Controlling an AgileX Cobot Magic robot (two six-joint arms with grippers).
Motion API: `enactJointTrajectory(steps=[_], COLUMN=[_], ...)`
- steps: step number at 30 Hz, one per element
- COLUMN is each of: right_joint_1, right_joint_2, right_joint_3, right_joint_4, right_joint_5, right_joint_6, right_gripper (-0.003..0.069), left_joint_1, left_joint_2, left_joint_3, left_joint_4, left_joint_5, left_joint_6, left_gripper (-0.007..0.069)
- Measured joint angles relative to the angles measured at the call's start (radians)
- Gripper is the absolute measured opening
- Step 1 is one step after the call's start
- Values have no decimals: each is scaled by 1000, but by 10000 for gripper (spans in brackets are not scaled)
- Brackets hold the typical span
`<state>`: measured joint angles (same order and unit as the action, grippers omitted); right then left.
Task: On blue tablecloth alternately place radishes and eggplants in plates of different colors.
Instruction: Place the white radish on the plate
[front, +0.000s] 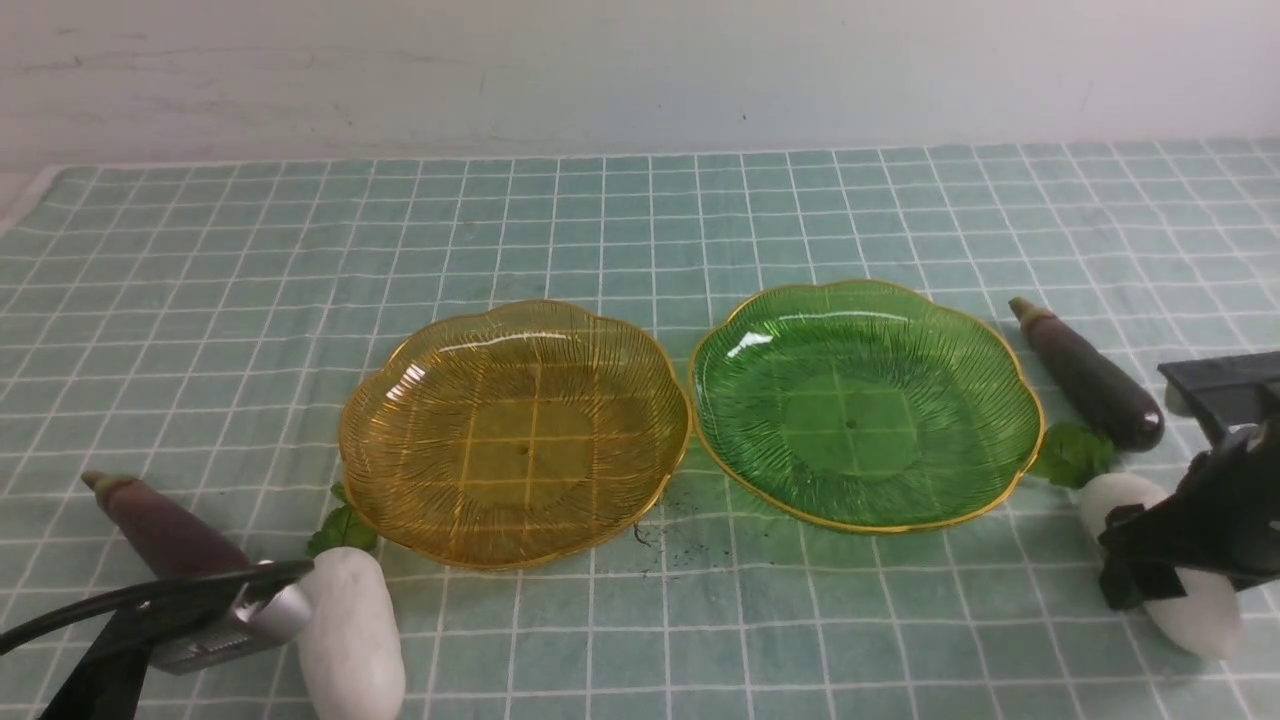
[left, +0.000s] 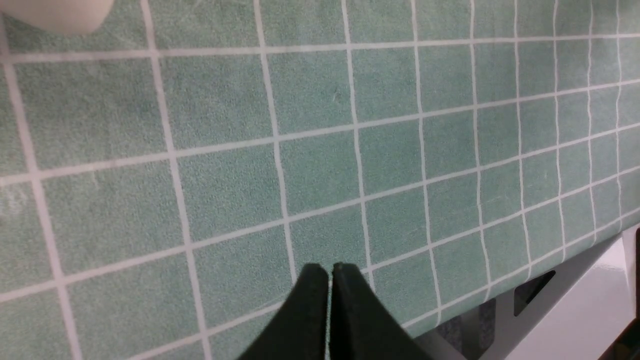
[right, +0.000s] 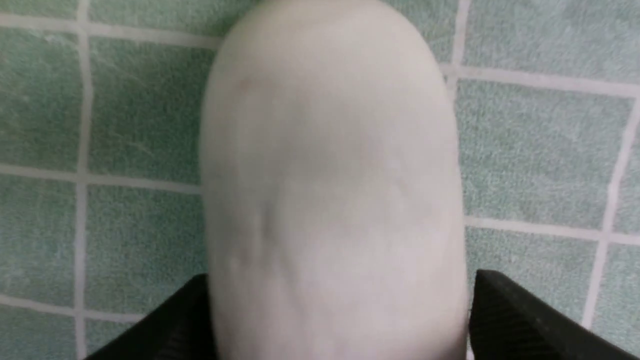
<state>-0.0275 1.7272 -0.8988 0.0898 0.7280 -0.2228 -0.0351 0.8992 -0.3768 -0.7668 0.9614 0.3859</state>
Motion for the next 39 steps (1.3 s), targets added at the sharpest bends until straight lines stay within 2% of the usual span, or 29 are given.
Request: enactJointTrajectory(steps=[3, 6, 8, 13, 18, 20, 25, 28, 29, 33, 36, 39], right_joint_1=[0, 0, 0, 0, 0, 0, 0, 0, 0, 1, 16, 46], right_joint_2=[14, 15, 15, 15, 15, 15, 13, -7, -7, -15, -14, 0], right_joint_3=[-7, -36, -48, -96, -205, -231, -364, -453, -453, -509, -510, -512], right_joint_4=[0, 0, 0, 0, 7, 21, 212, 372, 381, 590, 675, 704], right_joint_5=[17, 54, 69, 199, 427, 453, 482, 488, 488, 493, 475, 427], right_joint_6=[0, 0, 0, 0, 4, 7, -12, -61, -61, -190, -287, -352], right_gripper=[575, 488, 468, 468, 468, 468, 468, 468, 468, 468, 468, 468], left_joint_1=[0, 0, 0, 0, 0, 0, 0, 0, 0, 0, 0, 0], left_joint_2=[0, 0, 0, 0, 0, 0, 0, 0, 0, 0, 0, 0], left_joint_3=[0, 0, 0, 0, 0, 0, 0, 0, 0, 0, 0, 0], left_joint_4=[0, 0, 0, 0, 0, 0, 0, 0, 0, 0, 0, 0], left_joint_5=[0, -1, -1, -1, -1, -1, -1, -2, -2, -4, -8, -18], left_joint_6=[0, 1, 1, 1, 1, 1, 0, 0, 0, 0, 0, 0], left_gripper=[-7, -7, -7, -7, -7, -7, -7, -7, -7, -7, -7, -7])
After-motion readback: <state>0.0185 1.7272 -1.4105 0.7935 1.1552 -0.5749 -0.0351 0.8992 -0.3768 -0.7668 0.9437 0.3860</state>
